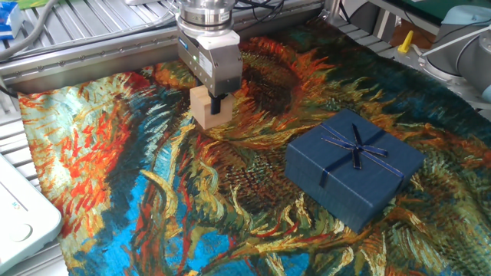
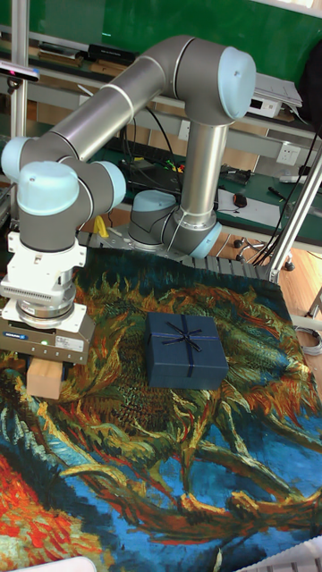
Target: Pick up one small block
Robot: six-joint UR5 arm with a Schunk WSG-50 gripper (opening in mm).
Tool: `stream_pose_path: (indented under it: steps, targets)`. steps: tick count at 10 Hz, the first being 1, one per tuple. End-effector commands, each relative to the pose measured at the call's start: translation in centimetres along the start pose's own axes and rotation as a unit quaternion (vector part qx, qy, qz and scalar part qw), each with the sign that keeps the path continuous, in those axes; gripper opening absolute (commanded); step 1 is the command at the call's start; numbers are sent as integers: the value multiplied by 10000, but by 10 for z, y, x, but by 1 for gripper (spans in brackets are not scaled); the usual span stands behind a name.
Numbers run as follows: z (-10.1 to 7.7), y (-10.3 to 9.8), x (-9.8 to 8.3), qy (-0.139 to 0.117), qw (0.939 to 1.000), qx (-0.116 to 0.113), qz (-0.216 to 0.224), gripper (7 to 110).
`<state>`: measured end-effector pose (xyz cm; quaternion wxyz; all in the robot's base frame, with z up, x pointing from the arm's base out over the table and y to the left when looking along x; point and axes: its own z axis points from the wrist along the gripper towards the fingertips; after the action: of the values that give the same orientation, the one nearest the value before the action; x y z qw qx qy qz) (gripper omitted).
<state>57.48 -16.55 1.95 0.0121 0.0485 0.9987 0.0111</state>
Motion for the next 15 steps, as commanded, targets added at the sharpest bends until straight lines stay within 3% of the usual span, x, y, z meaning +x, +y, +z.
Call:
stream_pose_path:
  steps: [1,5,10,15]
  targets:
    - [-1,-1,-1,0,10000,1,94,44]
    - [-3,0,-1,25,9999,-20,133,44]
    - [-26,2,-5,183,9998,-50,73,44]
    - [-72,0,-18,383,9992,-42,-80,44]
